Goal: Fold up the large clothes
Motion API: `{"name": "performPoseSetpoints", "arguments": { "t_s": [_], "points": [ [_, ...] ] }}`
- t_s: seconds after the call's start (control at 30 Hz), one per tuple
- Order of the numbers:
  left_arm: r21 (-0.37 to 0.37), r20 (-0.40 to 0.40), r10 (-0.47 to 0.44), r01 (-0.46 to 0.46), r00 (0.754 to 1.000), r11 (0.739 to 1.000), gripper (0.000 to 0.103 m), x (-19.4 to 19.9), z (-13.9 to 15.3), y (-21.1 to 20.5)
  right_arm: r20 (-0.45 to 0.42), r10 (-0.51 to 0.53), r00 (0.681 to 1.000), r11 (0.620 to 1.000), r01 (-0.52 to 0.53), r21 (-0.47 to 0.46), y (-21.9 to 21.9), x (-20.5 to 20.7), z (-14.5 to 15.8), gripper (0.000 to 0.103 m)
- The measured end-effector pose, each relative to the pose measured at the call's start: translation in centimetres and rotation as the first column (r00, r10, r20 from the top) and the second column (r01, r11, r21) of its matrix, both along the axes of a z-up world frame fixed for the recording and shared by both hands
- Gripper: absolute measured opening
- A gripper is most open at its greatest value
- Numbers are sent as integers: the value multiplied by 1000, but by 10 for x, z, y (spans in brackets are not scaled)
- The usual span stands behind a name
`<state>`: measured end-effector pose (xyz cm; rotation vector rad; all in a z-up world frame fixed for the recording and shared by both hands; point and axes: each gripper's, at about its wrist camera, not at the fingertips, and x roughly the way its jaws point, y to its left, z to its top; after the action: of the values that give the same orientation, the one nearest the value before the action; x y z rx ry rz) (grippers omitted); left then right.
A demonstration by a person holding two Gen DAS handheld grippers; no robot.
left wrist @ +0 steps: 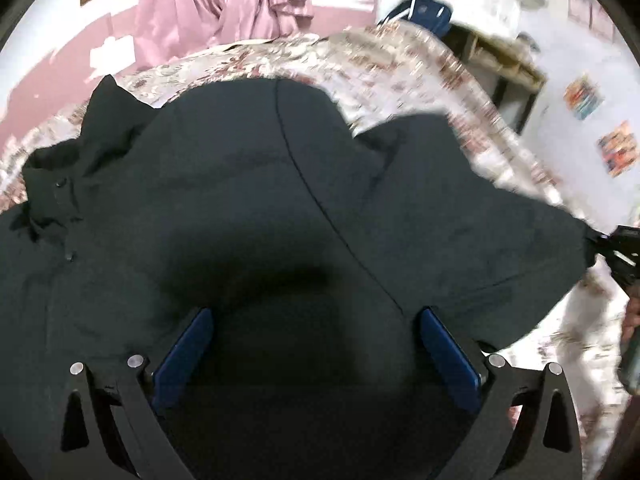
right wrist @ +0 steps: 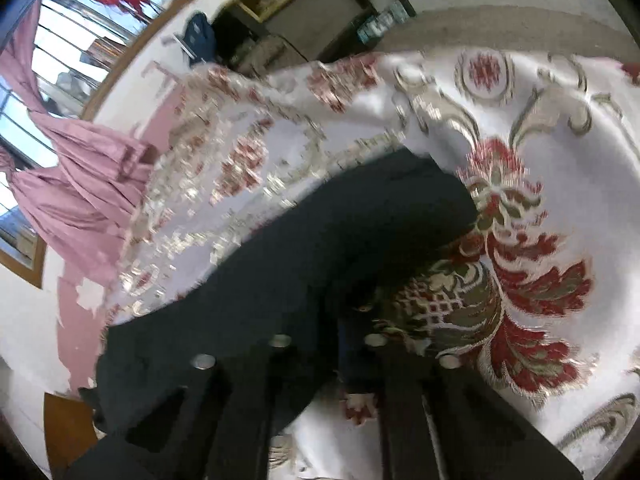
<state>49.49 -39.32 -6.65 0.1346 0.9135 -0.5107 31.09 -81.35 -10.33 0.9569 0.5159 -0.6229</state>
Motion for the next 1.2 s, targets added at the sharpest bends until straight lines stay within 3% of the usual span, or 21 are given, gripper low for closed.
{"name": "performPoseSetpoints", "arguments": {
  "t_s": [0.07, 0.13, 0.17, 0.23, 0.27, 0.43, 0.5, 0.63, 0.8, 0.97, 1.1, 1.17, 1.2],
  "points": [
    [-153, 9, -21, 22, 1000, 988, 102, -8, 18, 26, -35, 54, 998, 971, -60, -231, 21, 7, 51, 5],
    [-220, 34, -42, 49, 999, 974, 102, -16, 35, 49, -86, 107, 991, 875, -135, -465, 51, 20, 98, 5],
    [-228, 47, -50, 59, 998, 972, 102, -20, 45, 60, -113, 134, 985, 802, -174, -572, 71, 27, 121, 5],
    [-234, 69, -54, 69, 996, 970, 102, -26, 62, 81, -128, 199, 972, 688, -231, -688, 109, 44, 161, 5],
    [-243, 66, -52, 67, 996, 968, 102, -27, 68, 89, -124, 241, 963, 649, -255, -717, 127, 49, 176, 5],
    [-382, -5, 13, -14, 1000, 924, 103, -23, 92, 169, -177, 433, 884, 413, -369, -833, 237, 79, 231, 5],
    [-447, -29, 56, -63, 998, 892, 102, -22, 95, 214, -224, 509, 831, 319, -423, -848, 288, 93, 238, 5],
    [-516, -77, 91, -118, 993, 848, 102, -26, 94, 286, -319, 609, 727, 208, -534, -820, 372, 107, 226, 5],
    [-521, -88, 127, -154, 988, 839, 102, -33, 88, 354, -470, 678, 565, 53, -675, -736, 469, 119, 167, 5],
    [-522, -149, 157, -213, 976, 826, 102, -28, 68, 379, -585, 698, 414, -20, -804, -594, 522, 118, 93, 5],
    [-508, -233, 127, -232, 964, 829, 102, -25, 38, 379, -641, 712, 286, -56, -887, -458, 533, 112, 48, 9],
    [-496, -285, 100, -236, 953, 836, 102, -25, 18, 369, -621, 745, 244, -44, -911, -411, 531, 105, 42, 30],
    [-488, -311, 85, -236, 947, 840, 102, -24, 10, 363, -606, 758, 239, -36, -913, -406, 527, 96, 43, 41]
  ]
}}
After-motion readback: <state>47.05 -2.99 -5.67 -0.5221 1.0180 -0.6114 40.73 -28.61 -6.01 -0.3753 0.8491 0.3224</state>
